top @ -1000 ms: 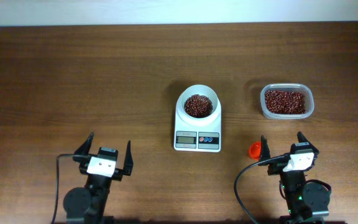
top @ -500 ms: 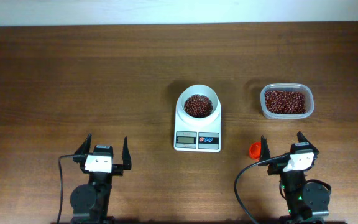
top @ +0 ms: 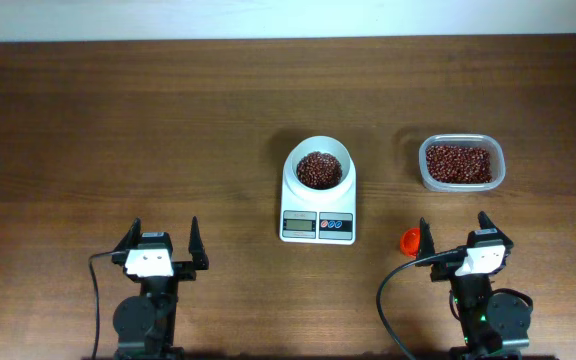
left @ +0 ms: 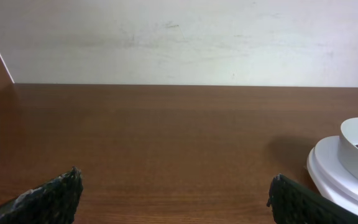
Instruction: Scoop and weigh 50g on scale
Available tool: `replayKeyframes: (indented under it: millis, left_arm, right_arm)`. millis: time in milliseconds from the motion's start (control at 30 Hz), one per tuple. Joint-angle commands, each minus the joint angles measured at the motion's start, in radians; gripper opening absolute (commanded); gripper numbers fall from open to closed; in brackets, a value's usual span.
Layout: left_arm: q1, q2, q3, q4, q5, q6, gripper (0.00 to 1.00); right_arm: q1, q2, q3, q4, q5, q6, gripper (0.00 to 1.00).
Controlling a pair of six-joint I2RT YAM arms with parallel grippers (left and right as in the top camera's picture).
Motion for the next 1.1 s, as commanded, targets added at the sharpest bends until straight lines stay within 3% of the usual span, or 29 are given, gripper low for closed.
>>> replayKeyframes:
  millis: [0,1067]
  left_arm:
    - [0.006,0.005,-0.005,-0.001,0.004,-0.010,0.99]
    - [-0.040,-0.010,-0.006,-0.002,0.038,-0.025,0.99]
  right_arm:
    - [0.010,-0.007,-0.005,-0.005,-0.010,0.006,0.99]
    - [0.010,-0.007,-0.005,-0.005,-0.010,0.006,0.99]
